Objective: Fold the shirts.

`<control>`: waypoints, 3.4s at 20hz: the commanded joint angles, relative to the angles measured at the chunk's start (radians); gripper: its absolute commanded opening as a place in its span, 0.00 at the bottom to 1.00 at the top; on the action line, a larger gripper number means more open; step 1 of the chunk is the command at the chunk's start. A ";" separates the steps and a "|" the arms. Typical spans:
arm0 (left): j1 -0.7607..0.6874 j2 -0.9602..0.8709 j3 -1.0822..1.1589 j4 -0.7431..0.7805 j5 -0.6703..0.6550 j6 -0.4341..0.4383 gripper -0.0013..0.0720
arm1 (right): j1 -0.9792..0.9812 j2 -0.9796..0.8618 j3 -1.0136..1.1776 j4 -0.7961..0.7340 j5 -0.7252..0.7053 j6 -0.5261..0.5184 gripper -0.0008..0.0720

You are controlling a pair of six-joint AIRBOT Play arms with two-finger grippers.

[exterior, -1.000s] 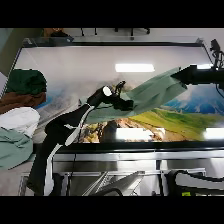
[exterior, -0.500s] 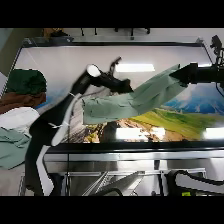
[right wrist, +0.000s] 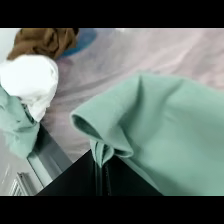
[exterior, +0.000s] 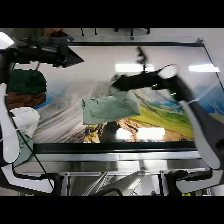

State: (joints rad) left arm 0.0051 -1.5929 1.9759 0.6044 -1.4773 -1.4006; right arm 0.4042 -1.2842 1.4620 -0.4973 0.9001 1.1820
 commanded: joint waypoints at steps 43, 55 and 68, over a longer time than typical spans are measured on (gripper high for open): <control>0.082 0.064 -0.002 0.005 -0.092 0.050 0.03 | -0.790 -0.027 0.010 -0.306 0.302 0.032 0.04; 0.082 0.064 -0.002 0.004 -0.091 0.081 0.03 | -1.532 0.360 -0.541 -0.611 0.291 0.234 0.04; 0.088 0.065 -0.002 0.003 -0.104 0.125 0.03 | -1.547 0.524 -0.306 -0.631 0.279 0.336 0.56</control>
State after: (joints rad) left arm 0.0883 -1.5284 1.9739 0.6086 -1.5780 -1.2861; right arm -1.1496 -0.7547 0.9707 -1.2018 1.1969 1.4952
